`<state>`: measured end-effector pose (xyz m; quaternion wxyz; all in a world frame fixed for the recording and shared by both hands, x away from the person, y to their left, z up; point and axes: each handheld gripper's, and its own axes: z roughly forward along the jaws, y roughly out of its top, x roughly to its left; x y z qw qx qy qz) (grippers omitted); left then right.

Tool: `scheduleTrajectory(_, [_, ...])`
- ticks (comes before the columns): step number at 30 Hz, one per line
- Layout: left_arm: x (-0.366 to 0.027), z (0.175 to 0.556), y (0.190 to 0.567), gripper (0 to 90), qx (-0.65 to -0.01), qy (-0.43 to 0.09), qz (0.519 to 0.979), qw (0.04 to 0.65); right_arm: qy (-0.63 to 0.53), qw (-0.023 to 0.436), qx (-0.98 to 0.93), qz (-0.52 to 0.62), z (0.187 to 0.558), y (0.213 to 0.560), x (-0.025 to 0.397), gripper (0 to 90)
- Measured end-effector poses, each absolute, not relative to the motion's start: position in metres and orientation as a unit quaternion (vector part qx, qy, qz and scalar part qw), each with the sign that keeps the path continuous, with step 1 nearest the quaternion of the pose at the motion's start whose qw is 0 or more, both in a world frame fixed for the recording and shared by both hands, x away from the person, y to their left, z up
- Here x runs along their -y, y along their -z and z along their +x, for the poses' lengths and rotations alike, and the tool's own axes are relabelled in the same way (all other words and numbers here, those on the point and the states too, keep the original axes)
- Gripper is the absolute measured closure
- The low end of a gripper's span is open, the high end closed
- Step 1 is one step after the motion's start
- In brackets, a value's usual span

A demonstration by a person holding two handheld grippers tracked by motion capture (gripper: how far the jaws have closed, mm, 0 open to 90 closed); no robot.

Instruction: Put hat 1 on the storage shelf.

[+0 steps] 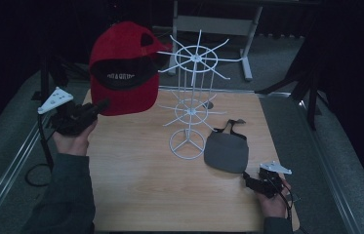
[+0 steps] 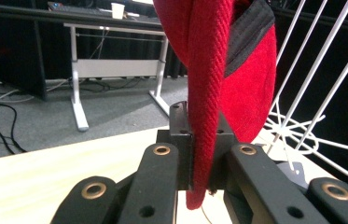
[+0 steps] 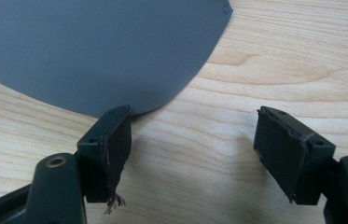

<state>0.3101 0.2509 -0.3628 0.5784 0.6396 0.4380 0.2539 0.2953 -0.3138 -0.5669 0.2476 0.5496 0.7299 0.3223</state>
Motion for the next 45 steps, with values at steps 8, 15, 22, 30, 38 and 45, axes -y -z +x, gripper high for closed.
scheduleTrajectory(8, [-0.247, 0.308, 0.386, 85.9, -0.437, -0.251, 0.649, 0.569, -0.322, 0.248, -0.730, 0.549, 0.295, 0.567, 0.314, 27.6])
scheduleTrajectory(15, [-0.238, 0.308, 0.402, 85.9, -0.435, -0.248, 0.664, 0.555, -0.322, 0.248, -0.730, 0.549, 0.295, 0.567, 0.314, 27.6])
scheduleTrajectory(22, [-0.228, 0.309, 0.419, 85.8, -0.434, -0.237, 0.681, 0.540, -0.322, 0.248, -0.731, 0.549, 0.295, 0.567, 0.314, 27.6])
scheduleTrajectory(30, [-0.229, 0.311, 0.427, 85.5, -0.440, -0.225, 0.688, 0.531, -0.323, 0.247, -0.730, 0.549, 0.295, 0.567, 0.314, 27.6])
scheduleTrajectory(38, [-0.231, 0.310, 0.429, 80.8, -0.427, -0.212, 0.701, 0.531, -0.323, 0.247, -0.730, 0.549, 0.295, 0.567, 0.314, 27.6])
scheduleTrajectory(45, [-0.233, 0.309, 0.428, 61.8, -0.422, -0.211, 0.704, 0.531, -0.322, 0.247, -0.731, 0.549, 0.295, 0.567, 0.314, 27.6])
